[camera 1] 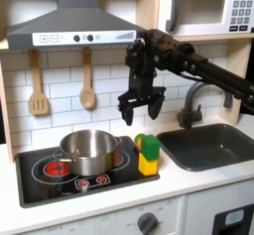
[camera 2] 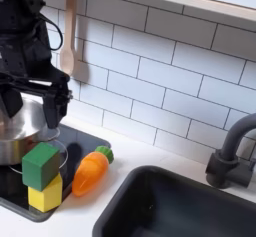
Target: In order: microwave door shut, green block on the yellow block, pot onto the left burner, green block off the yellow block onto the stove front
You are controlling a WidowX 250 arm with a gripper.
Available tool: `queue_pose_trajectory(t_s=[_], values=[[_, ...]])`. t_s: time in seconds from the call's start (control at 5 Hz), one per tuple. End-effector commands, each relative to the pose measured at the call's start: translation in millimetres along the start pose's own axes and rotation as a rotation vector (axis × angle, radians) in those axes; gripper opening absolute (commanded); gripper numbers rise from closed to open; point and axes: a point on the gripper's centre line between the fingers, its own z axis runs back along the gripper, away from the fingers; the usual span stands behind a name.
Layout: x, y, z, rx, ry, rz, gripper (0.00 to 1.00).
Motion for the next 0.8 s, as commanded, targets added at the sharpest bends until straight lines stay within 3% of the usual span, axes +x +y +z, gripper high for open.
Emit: queue_pose_trajectory(t_s=[0.0,0.6], values=[[19.9,25.3,-5.3,0.04,-0.027,0.025,1.0],[37.4,57.0,-24.9,0.068,-0.007,0.095,1.0]])
